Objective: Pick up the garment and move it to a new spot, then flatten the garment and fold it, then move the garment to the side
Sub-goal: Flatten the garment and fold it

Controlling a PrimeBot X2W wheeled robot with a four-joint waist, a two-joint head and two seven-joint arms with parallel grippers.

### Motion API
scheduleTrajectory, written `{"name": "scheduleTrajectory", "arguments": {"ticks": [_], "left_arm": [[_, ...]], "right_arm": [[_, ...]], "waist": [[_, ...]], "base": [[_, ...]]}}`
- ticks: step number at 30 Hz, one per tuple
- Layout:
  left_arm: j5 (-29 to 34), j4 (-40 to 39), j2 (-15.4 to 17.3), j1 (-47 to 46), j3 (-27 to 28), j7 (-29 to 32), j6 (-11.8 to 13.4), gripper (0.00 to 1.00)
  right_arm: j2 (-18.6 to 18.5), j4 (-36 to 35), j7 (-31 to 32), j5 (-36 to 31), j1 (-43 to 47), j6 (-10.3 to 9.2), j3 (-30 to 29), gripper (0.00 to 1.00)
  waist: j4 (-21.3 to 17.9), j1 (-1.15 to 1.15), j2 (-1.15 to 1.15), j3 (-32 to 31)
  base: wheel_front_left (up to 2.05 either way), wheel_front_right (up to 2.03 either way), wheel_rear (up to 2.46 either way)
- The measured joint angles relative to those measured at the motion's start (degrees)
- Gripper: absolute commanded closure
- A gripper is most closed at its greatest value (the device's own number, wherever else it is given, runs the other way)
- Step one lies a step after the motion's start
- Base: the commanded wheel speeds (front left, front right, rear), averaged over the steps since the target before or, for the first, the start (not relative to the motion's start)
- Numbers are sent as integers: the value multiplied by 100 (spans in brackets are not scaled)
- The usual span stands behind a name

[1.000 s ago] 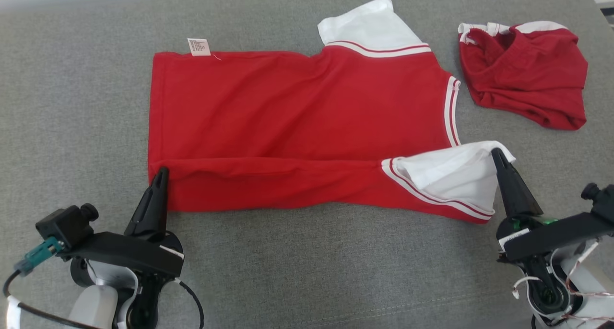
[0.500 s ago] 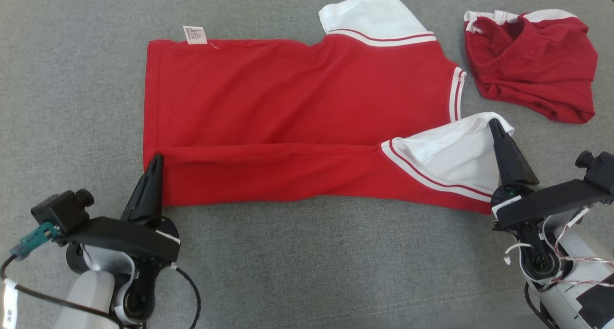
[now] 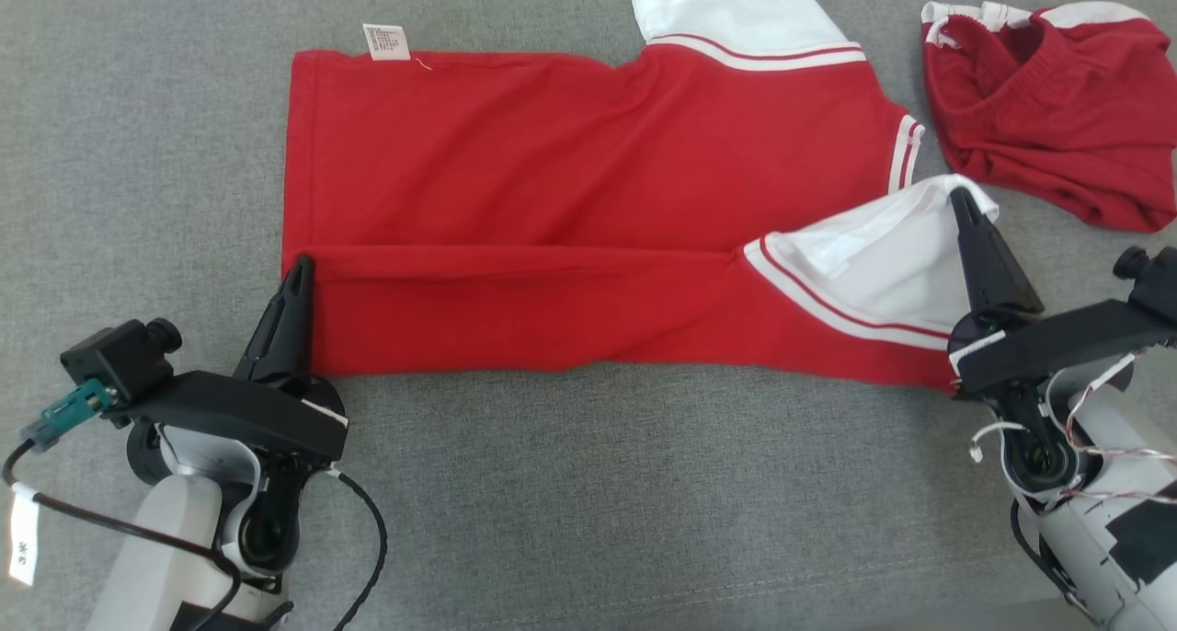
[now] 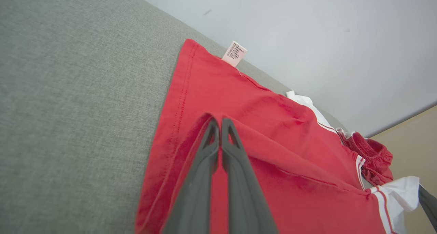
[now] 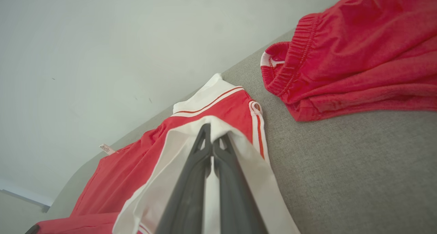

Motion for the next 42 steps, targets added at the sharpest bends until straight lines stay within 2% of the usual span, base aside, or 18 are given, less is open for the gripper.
{"name": "scheduleTrajectory", "arguments": {"ticks": [14,16,18,19,20,21,22,23,35,42], "left_arm": [[0,498,-4,-396,-5,0,-8,100],[0,560,-5,-422,-8,-1,-8,100],[0,627,-9,-486,-10,-7,-9,100],[0,666,-11,-504,-12,-8,-9,100],[0,702,-13,-518,-15,-11,-9,79],[0,736,-15,-533,-19,-21,-10,51],[0,766,-16,-555,-21,-24,-10,4],[0,801,-16,-580,-21,-31,-10,0],[0,927,-33,-604,-21,-323,-63,0],[249,890,147,-527,-135,-578,-67,0]], "right_arm": [[123,455,0,-2,-348,0,31,100],[141,490,0,-7,-374,0,63,86],[154,537,0,-7,-423,0,78,53],[155,559,0,-7,-438,0,82,16],[156,589,0,-7,-448,0,90,0],[156,623,0,-7,-452,0,104,0],[157,649,0,-7,-452,0,130,0],[157,665,0,-7,-454,0,158,0],[204,761,0,-7,-537,0,316,0],[170,680,0,-71,-513,0,383,0]], "waist": [[-3,0,0,201],[-2,0,0,216],[1,0,0,226],[3,0,0,230],[4,0,0,232],[5,0,0,232],[7,0,0,231],[9,0,0,229],[35,0,0,67],[39,-1,0,-174]], "base": [[0,0,0],[0,0,0],[0,0,0],[0,0,0],[0,0,0],[0,0,0],[0,0,0],[0,0,0],[0,0,0],[0,0,0]]}}
